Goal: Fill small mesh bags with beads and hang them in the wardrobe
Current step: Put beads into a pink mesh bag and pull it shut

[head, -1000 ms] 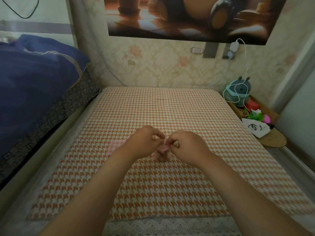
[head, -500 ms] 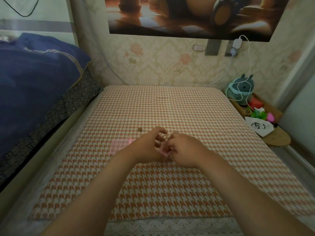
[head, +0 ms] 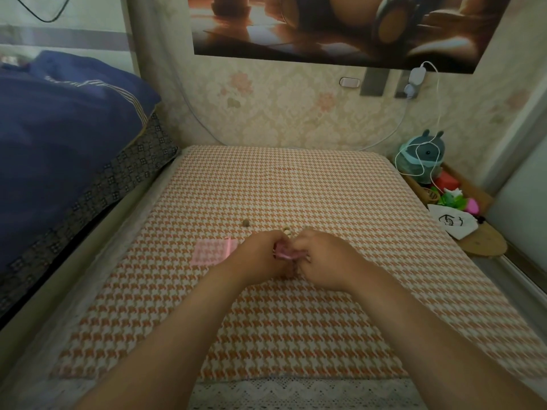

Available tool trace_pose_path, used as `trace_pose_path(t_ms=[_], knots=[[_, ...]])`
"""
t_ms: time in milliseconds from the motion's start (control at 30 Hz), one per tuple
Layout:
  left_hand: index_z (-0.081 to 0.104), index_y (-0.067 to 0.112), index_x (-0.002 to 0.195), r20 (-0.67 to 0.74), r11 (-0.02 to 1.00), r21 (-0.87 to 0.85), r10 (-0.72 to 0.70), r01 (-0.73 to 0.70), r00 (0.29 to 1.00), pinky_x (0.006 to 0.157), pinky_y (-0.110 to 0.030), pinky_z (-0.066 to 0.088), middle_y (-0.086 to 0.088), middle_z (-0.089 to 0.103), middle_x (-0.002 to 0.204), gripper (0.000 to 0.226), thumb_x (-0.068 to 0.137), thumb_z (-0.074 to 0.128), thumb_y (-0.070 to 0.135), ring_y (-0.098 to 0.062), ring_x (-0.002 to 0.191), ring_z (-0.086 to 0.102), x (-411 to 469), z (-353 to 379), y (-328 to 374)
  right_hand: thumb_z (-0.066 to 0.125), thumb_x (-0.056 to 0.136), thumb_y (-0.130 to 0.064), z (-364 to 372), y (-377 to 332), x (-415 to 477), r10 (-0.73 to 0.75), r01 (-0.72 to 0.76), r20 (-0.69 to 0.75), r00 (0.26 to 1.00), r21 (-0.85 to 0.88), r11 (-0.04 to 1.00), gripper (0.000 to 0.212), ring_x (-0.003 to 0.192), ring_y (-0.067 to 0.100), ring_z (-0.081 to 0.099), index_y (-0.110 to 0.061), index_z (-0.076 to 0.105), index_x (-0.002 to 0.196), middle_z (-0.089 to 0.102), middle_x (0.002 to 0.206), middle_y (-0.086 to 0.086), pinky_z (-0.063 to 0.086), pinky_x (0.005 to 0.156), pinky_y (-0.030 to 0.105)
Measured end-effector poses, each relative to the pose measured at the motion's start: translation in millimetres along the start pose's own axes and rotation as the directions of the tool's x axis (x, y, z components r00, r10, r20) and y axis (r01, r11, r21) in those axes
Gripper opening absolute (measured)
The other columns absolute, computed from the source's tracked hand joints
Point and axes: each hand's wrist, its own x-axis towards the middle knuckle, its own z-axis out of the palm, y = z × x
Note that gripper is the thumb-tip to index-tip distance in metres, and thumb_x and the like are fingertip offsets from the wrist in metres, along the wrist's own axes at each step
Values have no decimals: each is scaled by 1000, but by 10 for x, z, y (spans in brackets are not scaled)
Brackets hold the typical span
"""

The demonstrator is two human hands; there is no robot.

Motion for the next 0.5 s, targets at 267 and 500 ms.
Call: trace_pose_path(t_ms=[267, 500], knots=[[48, 31, 132, -28, 999, 49, 10, -8, 1000, 67, -24, 50, 7, 65, 105, 54, 84, 72, 26, -7, 80, 62, -48, -66, 86, 59, 94, -18, -127, 122, -6, 121, -74, -169, 978, 262, 962, 26, 85, 0, 59, -31, 72, 113, 63, 112, -15, 50, 71, 24], [62, 39, 101, -47, 995, 94, -12, 16, 999, 69, -32, 58, 17, 67, 103, 16, 87, 70, 41, -4, 79, 66, -64, -170, 161, 62, 93, -16, -113, 442, -60, 316, -303, -147, 937, 101, 948, 30, 101, 11, 62, -31, 68, 118, 67, 120, -10, 54, 85, 33]])
